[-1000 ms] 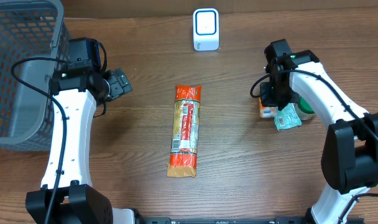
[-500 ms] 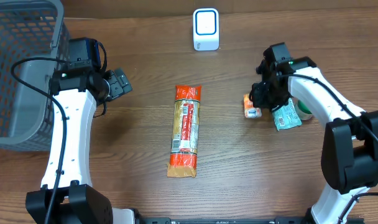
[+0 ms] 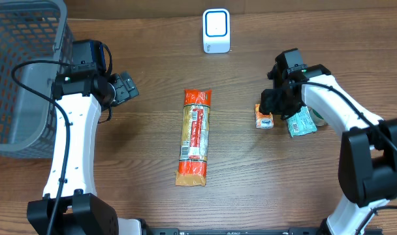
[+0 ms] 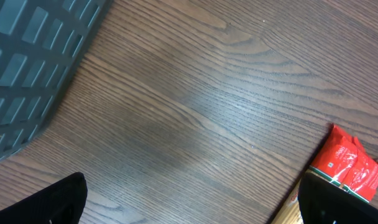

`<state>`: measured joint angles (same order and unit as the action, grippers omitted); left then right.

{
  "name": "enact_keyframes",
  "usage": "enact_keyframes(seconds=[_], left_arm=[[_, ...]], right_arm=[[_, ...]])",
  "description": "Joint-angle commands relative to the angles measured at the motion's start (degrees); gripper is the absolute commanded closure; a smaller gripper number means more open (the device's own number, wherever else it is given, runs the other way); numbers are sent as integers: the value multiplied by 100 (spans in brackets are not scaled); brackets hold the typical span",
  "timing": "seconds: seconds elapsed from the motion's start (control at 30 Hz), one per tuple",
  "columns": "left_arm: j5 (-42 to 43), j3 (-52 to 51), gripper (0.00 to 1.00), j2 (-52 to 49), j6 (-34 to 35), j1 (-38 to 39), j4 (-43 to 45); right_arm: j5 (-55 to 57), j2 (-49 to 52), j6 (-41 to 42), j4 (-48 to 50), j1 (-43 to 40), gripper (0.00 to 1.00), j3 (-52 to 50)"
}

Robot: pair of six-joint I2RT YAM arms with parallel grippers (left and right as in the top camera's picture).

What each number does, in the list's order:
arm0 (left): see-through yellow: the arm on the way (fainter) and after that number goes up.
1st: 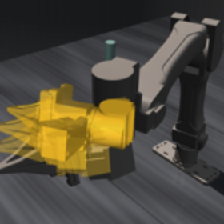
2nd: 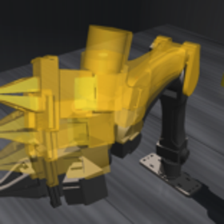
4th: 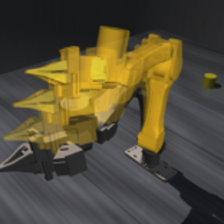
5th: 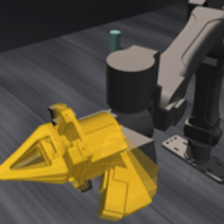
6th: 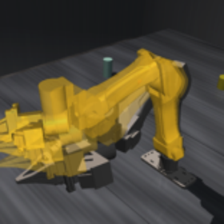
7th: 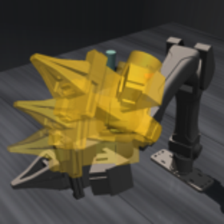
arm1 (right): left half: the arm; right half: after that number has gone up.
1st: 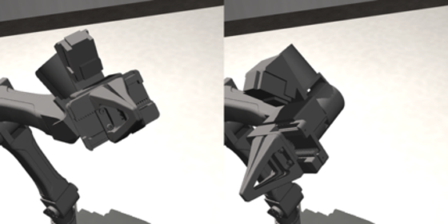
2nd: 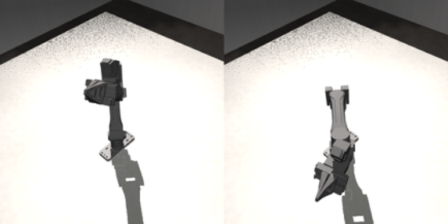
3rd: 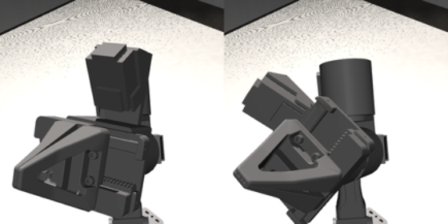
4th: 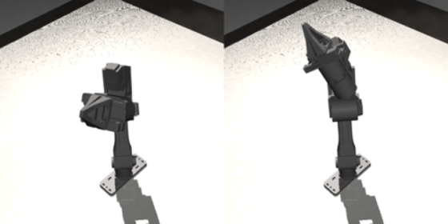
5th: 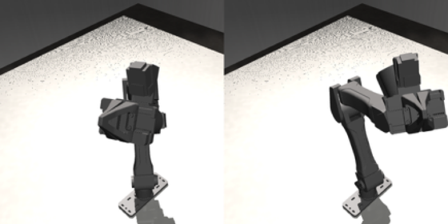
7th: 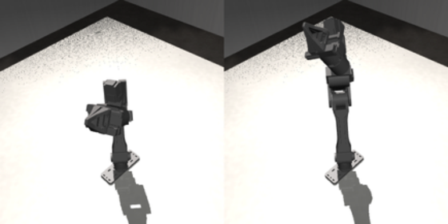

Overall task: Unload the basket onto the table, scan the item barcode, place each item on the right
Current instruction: 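Move the orange box back and lower it beside the teal pack, then lower the orange box onto the table with the right gripper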

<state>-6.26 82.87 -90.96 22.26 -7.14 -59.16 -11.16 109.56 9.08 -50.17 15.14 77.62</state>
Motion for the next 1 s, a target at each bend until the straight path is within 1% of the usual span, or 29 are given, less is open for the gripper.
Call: enact_keyframes(seconds=[0.0,0.13,0.2,0.3,0.37,0.43,0.6,0.77,0.87,0.9,0.97], left_arm=[[-13,-22,0,-42,-63,2,0],[-13,-22,0,-42,-63,2,0],[-13,-22,0,-42,-63,2,0],[-13,-22,0,-42,-63,2,0],[-13,-22,0,-42,-66,2,0],[-13,-22,0,-42,-66,2,0],[-13,-22,0,-42,-63,2,0],[-13,-22,0,-42,-66,2,0],[-13,-22,0,-42,-66,2,0],[-13,-22,0,-42,-66,2,0],[-13,-22,0,-42,-63,2,0]], right_arm=[[566,-608,599,87,586,51,201],[1718,-586,1093,129,1252,56,129],[2632,-581,1266,356,1668,57,-57],[3510,-570,1519,472,1952,60,-225],[3755,-570,1700,470,1989,64,-310],[3676,-570,1838,470,1919,65,-378],[2848,-570,1834,470,1539,68,-505],[2756,-566,1838,387,1261,68,-540],[2494,-564,1836,380,1099,69,-542],[2245,-562,1810,382,1010,73,-542],[2048,-562,1810,385,973,76,-546]])
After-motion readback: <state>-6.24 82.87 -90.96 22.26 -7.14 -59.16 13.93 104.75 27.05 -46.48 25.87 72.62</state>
